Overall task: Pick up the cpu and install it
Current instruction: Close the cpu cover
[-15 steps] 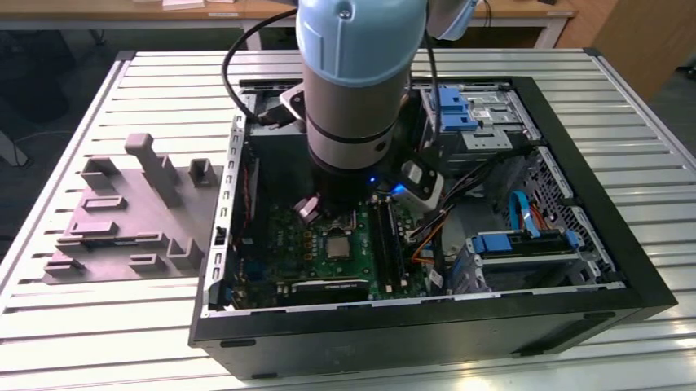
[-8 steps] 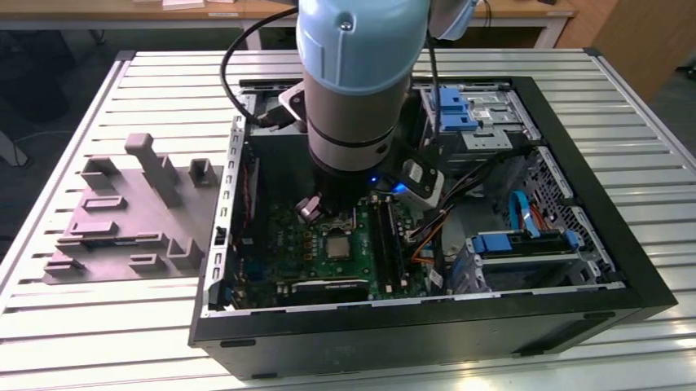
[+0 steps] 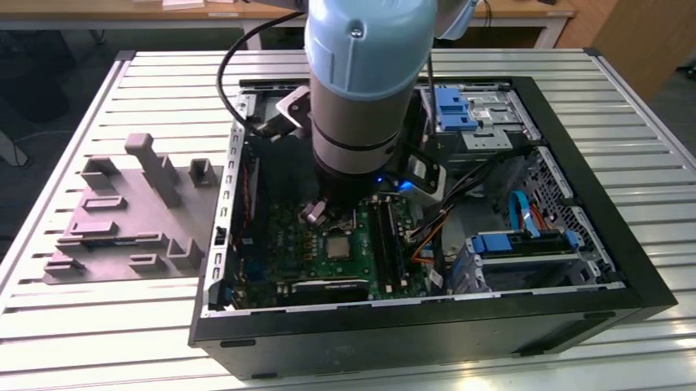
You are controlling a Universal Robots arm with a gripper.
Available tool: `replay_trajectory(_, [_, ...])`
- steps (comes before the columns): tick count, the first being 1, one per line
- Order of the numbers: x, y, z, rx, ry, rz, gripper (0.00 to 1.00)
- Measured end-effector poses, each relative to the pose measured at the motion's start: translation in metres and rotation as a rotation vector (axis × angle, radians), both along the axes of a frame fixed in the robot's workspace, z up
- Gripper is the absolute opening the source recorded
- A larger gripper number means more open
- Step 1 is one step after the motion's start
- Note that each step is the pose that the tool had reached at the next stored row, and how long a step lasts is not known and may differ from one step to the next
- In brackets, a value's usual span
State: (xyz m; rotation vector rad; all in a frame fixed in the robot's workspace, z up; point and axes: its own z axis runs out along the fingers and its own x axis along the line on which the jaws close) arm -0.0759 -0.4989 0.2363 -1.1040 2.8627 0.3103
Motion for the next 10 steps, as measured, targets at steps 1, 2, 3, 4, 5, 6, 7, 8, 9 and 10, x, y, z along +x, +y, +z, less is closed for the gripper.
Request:
replay_trajectory(1, [0.002,0.0005,-0.0005,0.0002,0.0000,0.000,0.11])
replay_trajectory(2, [0.004,0.0016,-0.0009,0.0002,0.0000,0.000,0.11])
replay_trajectory(3, [0.006,0.0027,-0.0013,0.0002,-0.0001,0.000,0.11])
replay_trajectory(4, [0.007,0.0041,-0.0016,0.0001,0.0000,0.000,0.11])
replay_trajectory(5, [0.009,0.0054,-0.0019,0.0002,0.0000,0.000,0.11])
replay_trajectory(6, [0.010,0.0065,-0.0022,0.0002,0.0000,0.000,0.11])
replay_trajectory(7, [0.011,0.0077,-0.0024,0.0003,-0.0001,0.000,0.11])
replay_trajectory(8, [0.012,0.0091,-0.0027,0.0002,0.0000,0.000,0.11])
replay_trajectory(9, [0.013,0.0109,-0.0031,0.0002,-0.0001,0.000,0.11])
replay_trajectory(10, [0.014,0.0133,-0.0037,0.0003,-0.0001,0.000,0.11])
